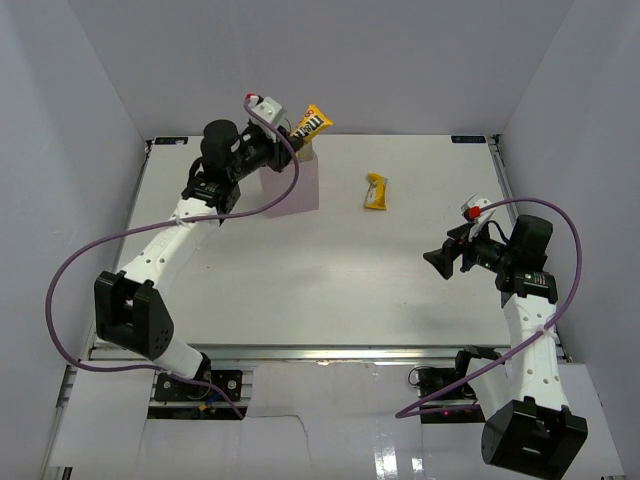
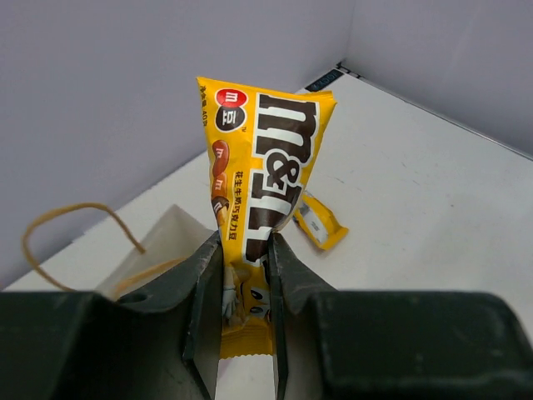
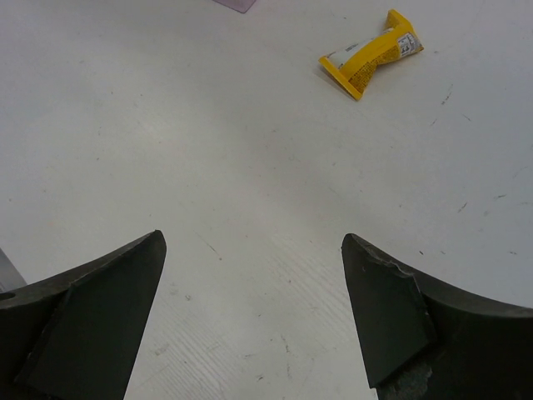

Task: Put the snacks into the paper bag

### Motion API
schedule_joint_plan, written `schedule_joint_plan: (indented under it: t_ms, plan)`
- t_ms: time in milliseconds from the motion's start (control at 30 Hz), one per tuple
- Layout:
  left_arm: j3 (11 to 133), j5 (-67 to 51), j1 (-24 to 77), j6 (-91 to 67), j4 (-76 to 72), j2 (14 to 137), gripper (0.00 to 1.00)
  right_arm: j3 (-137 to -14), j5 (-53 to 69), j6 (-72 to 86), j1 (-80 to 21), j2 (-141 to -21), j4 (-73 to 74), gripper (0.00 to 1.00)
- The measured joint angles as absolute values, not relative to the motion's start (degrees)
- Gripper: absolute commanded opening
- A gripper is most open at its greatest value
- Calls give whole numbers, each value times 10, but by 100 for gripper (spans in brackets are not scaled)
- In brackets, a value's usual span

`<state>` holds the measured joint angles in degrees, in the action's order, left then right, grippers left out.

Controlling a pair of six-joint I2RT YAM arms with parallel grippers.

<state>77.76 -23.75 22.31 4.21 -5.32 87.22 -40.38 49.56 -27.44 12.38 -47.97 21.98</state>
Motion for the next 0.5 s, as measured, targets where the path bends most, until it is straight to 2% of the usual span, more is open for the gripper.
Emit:
schedule_joint_plan:
  t_ms: [333, 500]
  plan:
    - [835, -360, 82, 75, -74, 918, 29, -404, 500, -274, 124, -480, 220, 92]
    - [867, -417, 50, 97, -80, 966, 31, -404, 503, -274, 124, -480, 220, 92]
